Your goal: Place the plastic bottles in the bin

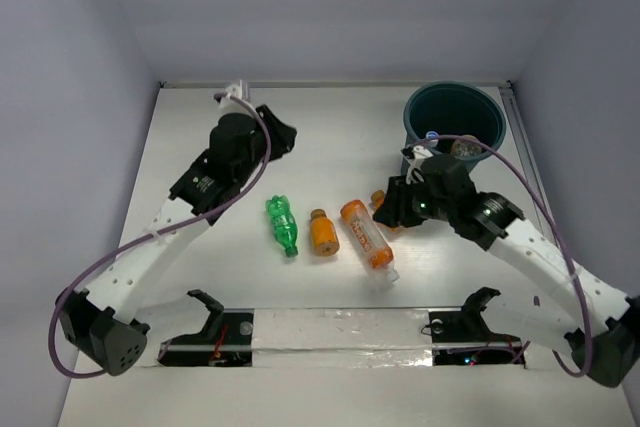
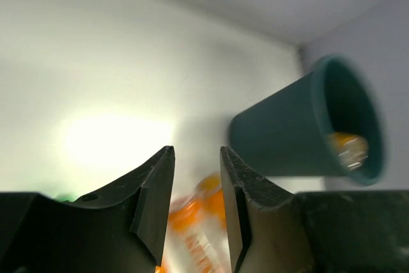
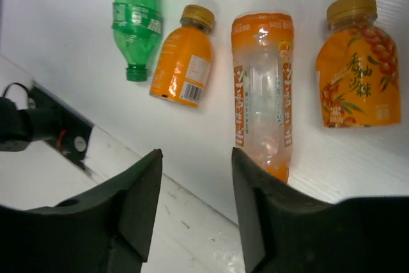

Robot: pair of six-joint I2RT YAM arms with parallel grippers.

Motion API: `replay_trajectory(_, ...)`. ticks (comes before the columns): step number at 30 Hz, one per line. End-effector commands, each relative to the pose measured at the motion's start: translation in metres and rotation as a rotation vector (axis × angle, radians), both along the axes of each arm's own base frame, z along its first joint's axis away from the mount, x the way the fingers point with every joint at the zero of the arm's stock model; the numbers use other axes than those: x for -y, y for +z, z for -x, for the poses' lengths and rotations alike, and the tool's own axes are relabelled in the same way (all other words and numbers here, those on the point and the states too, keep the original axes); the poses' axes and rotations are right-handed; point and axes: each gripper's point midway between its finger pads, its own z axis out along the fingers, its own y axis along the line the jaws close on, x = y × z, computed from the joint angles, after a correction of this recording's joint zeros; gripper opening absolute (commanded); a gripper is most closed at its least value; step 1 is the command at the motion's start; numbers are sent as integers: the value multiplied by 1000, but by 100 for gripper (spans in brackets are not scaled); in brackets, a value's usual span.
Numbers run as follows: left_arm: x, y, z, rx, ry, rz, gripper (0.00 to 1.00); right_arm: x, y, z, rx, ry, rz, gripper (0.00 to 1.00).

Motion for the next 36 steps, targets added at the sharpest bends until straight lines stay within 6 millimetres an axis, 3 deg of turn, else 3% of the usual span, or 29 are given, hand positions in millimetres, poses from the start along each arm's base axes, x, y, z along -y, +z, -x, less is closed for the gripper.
replay_trajectory(1, -18, -69, 33, -210, 7, -20, 33, -16, 19, -31, 114, -28, 29, 56)
replay_trajectory(3, -36, -95, 44, -294, 48, -43, 41, -22, -1, -40, 89, -11, 102, 74)
replay_trajectory(5, -52, -120, 57, -365, 76, -60, 52, -25, -6, -51, 89, -13, 144, 80)
replay_trajectory(6, -55, -127, 60, -386, 84, -52, 63, -27, -19, -57, 70, 0, 190, 83)
replay_trajectory(12, -74, -165, 79, -497, 111, -57, 89, -40, -49, -81, 41, 52, 304, 87)
replay_trajectory(13, -74, -175, 83, -518, 106, -62, 90, -42, -62, -84, 16, 63, 331, 87)
replay_trajectory(19, -74, -201, 93, -585, 82, -23, 92, -54, -93, -101, -19, 102, 396, 89)
replay_trajectory(22, -73, -204, 95, -587, 74, -19, 93, -62, -104, -106, -33, 124, 399, 88)
replay_trajectory(28, -78, -213, 92, -604, 84, -32, 93, -76, -145, -106, -114, 166, 420, 82)
replay_trajectory(30, -79, -215, 89, -603, 83, -30, 93, -78, -149, -107, -121, 168, 417, 79)
replay_trajectory(32, -79, -218, 86, -608, 82, -30, 94, -78, -151, -107, -123, 167, 422, 69)
replay_trajectory(36, -77, -226, 83, -624, 65, -35, 94, -80, -121, -117, -65, 140, 405, 53)
